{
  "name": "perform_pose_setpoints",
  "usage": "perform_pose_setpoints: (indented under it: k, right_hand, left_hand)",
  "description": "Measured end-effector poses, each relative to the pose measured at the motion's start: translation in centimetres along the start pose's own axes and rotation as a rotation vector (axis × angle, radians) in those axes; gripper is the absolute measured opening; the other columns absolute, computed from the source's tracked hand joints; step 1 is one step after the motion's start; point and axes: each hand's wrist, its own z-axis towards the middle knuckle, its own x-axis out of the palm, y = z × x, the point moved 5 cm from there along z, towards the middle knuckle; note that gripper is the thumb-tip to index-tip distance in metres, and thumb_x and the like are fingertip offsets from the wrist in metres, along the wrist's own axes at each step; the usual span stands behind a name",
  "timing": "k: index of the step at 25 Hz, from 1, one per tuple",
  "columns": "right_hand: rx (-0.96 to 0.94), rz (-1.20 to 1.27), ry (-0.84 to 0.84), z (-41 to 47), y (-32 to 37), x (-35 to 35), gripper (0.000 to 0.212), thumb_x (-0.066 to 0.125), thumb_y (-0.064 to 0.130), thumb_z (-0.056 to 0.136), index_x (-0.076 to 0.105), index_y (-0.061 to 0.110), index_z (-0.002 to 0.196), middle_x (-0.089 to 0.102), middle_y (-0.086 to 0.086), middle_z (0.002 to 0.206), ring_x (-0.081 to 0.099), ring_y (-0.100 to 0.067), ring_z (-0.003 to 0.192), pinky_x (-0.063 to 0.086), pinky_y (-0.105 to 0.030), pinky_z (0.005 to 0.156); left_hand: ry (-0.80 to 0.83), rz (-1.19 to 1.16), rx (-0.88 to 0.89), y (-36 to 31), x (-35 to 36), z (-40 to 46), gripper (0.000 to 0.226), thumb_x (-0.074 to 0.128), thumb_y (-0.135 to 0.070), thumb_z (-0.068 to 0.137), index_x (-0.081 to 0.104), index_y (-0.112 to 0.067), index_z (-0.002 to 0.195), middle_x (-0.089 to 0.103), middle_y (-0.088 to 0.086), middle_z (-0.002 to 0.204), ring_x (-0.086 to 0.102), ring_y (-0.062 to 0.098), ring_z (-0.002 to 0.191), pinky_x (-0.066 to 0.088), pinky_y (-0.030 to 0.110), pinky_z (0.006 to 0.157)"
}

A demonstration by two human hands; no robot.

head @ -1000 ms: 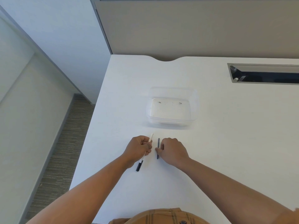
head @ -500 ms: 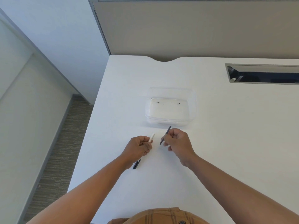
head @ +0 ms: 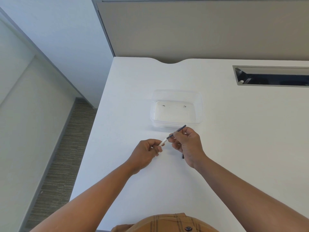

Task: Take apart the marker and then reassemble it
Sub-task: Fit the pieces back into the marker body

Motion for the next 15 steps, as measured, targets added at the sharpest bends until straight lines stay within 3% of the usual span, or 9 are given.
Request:
perform_pose_setpoints:
  k: [9, 15]
  right_hand:
    - [-0.021, -0.211, 0.103, -0.05, -0.75, 0.01, 0.007, 0.074, 0.013, 0.087, 0.069, 0.013, 0.092, 0.076, -0.004, 0.085, 0.075, -0.016, 0.081, 0.057, -0.026, 0.063]
    - [-0.114, -0.195, 0.054, -0.28, -0.47, -0.11, 0.026, 0.064, 0.026, 0.084, 0.066, 0.022, 0.109, 0.075, 0.005, 0.087, 0.073, -0.013, 0.075, 0.055, -0.024, 0.061]
  left_hand:
    - [0.010, 0.014, 0.021, -0.34, -0.05, -0.05, 0.018, 0.060, -0.012, 0.097, 0.075, -0.022, 0.098, 0.070, -0.008, 0.086, 0.059, 0.006, 0.068, 0.049, 0.030, 0.075]
    - [0.004, 0.002, 0.014, -0.31, -0.14, -0.09, 0.020, 0.059, -0.010, 0.098, 0.075, -0.021, 0.103, 0.071, -0.007, 0.086, 0.057, 0.005, 0.067, 0.048, 0.026, 0.072]
